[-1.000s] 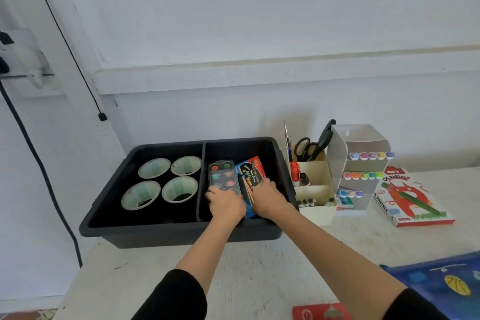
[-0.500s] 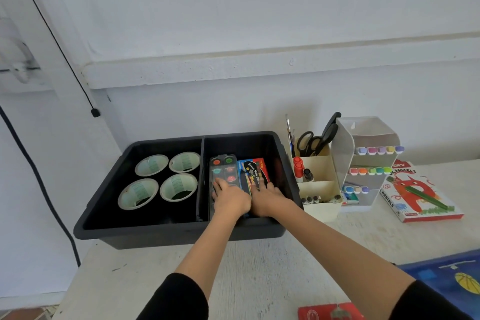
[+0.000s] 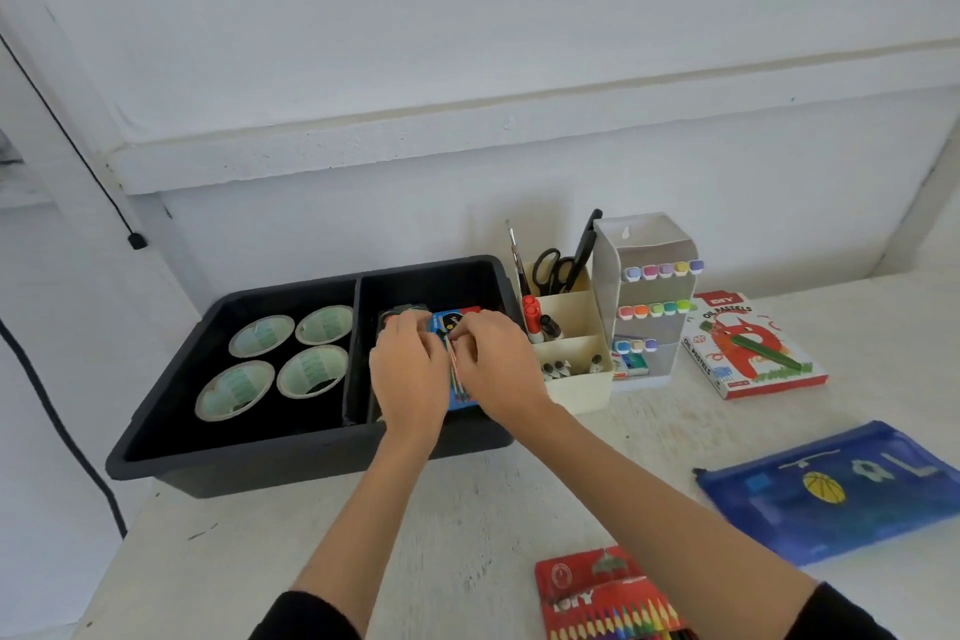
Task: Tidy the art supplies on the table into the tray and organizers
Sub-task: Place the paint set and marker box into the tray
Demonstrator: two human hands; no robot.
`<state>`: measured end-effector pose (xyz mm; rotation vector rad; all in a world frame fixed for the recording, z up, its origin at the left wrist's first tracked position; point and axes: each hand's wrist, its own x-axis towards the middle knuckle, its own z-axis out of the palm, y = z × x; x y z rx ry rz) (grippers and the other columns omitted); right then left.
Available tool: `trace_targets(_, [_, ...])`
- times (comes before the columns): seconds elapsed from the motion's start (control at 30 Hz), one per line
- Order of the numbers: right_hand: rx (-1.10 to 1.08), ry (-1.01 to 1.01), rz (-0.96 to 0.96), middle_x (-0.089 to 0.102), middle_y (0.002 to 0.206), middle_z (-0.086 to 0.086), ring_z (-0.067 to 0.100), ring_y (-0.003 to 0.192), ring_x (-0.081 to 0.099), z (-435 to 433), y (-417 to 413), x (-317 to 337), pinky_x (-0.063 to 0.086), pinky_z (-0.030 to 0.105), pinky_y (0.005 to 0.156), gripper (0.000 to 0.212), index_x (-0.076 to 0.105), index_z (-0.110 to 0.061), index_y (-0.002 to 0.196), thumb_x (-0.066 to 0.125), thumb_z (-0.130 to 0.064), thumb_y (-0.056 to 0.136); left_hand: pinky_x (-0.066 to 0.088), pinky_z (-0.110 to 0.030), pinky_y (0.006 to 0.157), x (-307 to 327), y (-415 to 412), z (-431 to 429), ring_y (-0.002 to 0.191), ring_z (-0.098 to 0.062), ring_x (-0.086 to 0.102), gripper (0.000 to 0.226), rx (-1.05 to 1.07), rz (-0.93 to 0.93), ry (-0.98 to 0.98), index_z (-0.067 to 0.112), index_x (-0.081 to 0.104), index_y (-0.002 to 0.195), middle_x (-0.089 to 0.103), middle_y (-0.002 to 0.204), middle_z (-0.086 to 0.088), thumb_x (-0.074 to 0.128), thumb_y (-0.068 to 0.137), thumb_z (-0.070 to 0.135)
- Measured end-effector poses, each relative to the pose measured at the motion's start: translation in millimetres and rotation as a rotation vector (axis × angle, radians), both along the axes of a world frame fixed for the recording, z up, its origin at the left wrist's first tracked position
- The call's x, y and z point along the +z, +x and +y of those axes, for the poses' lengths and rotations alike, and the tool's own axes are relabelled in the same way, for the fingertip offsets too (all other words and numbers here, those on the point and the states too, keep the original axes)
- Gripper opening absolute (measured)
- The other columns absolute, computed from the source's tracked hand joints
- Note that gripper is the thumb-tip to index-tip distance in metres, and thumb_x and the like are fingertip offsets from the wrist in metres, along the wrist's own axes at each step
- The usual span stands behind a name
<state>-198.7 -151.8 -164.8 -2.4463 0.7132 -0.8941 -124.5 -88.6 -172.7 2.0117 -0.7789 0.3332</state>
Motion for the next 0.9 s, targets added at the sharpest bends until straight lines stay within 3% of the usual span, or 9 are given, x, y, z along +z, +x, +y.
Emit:
trace_targets(0.13, [-0.025,-0.053,-0.372,0.065,0.075,0.004,0.013,0.07,0.058,5.8,-66.6,3.4,0.049,0.023,0.062,0.02,0.067,-0.007,0.079,0.05,-0.013,0.086,0.045,-0.02,0.07,11.7,-70.7,3.1,0.077,-0.01,0.056,0.016,-0.224,-0.065,-0.34,0.01,0.063,0.086,0.059,0.081,0.005,0.047,0.087,0.009])
trace_targets(0.3, [-0.288,0.05,-0.551,0.063,0.071,0.0,0.008,0.062,0.055,-27.1,-169.0,-1.9,0.047,0.019,0.055,0.019,0.064,-0.008,0.075,0.048,-0.011,0.085,0.037,-0.01,0.062,3.9,-160.2,-17.3,0.069,-0.008,0.052,0.023,-0.443,-0.026,-0.27,0.009,0.062,0.075,0.058,0.073,0.003,0.045,0.088,0.018])
trace_targets(0.4, [-0.463,0.216,-0.297,0.068,0.082,0.001,0.01,0.07,0.058,-66.6,-228.5,-13.6,0.047,0.019,0.061,0.019,0.063,-0.016,0.078,0.052,-0.005,0.088,0.04,-0.009,0.065,-14.5,-205.7,-42.0,0.078,-0.01,0.054,0.01,-0.391,0.266,0.033,0.016,0.058,0.091,0.059,0.087,0.002,0.051,0.092,0.022])
trace_targets(0.5, [-0.324,0.295,0.257,0.064,0.115,-0.002,0.018,0.107,0.057,-111.4,-285.1,-33.2,0.042,0.033,0.097,0.019,0.064,-0.021,0.107,0.056,-0.017,0.09,0.049,-0.03,0.086,-43.4,-231.7,-64.8,0.102,-0.019,0.056,0.035,-0.306,0.586,0.456,0.013,0.05,0.114,0.057,0.115,-0.005,0.048,0.092,0.04])
trace_targets(0.57, [-0.183,0.372,0.546,0.054,0.132,-0.004,0.017,0.123,0.046,-126.6,-314.4,-44.7,0.028,0.044,0.11,0.039,0.052,-0.025,0.128,0.057,-0.035,0.09,0.046,-0.036,0.093,-59.6,-242.6,-72.8,0.111,-0.026,0.055,0.054,-0.301,0.619,0.66,0.008,0.049,0.123,0.056,0.124,-0.009,0.044,0.091,0.052])
trace_targets(0.63, [-0.109,0.357,0.663,0.051,0.134,-0.004,0.015,0.122,0.044,-129.9,-332.0,-52.2,0.026,0.043,0.11,0.052,0.046,-0.025,0.134,0.054,-0.05,0.089,0.047,-0.036,0.092,-70.6,-250.4,-77.0,0.11,-0.028,0.056,0.06,-0.28,0.579,0.732,0.007,0.051,0.123,0.058,0.123,-0.01,0.043,0.09,0.057])
trace_targets(0.73, [-0.09,0.289,0.665,0.047,0.131,-0.004,0.015,0.121,0.038,-129.8,-345.5,-57.3,0.023,0.039,0.107,0.058,0.044,-0.03,0.135,0.051,-0.06,0.086,0.048,-0.034,0.088,-75.7,-258.8,-80.8,0.105,-0.028,0.058,0.048,-0.259,0.625,0.636,0.005,0.053,0.117,0.061,0.116,-0.011,0.053,0.091,0.045])
trace_targets(0.8, [-0.095,0.285,0.693,0.044,0.124,-0.003,0.015,0.118,0.035,-129.4,-350.9,-56.4,0.022,0.04,0.104,0.062,0.043,-0.033,0.134,0.053,-0.065,0.081,0.048,-0.033,0.081,-73.5,-265.7,-79.6,0.097,-0.024,0.058,0.028,-0.303,0.765,0.403,0.006,0.052,0.107,0.061,0.109,-0.011,0.057,0.092,0.029])
trace_targets(0.9, [-0.082,0.33,0.714,0.047,0.107,-0.003,0.014,0.105,0.039,-126.6,-355.5,-48.0,0.026,0.036,0.097,0.057,0.055,-0.028,0.117,0.059,-0.066,0.075,0.044,-0.022,0.069,-61.6,-277.8,-71.7,0.083,-0.013,0.055,0.012,-0.378,0.79,0.14,0.014,0.045,0.098,0.057,0.095,-0.001,0.055,0.094,0.018])
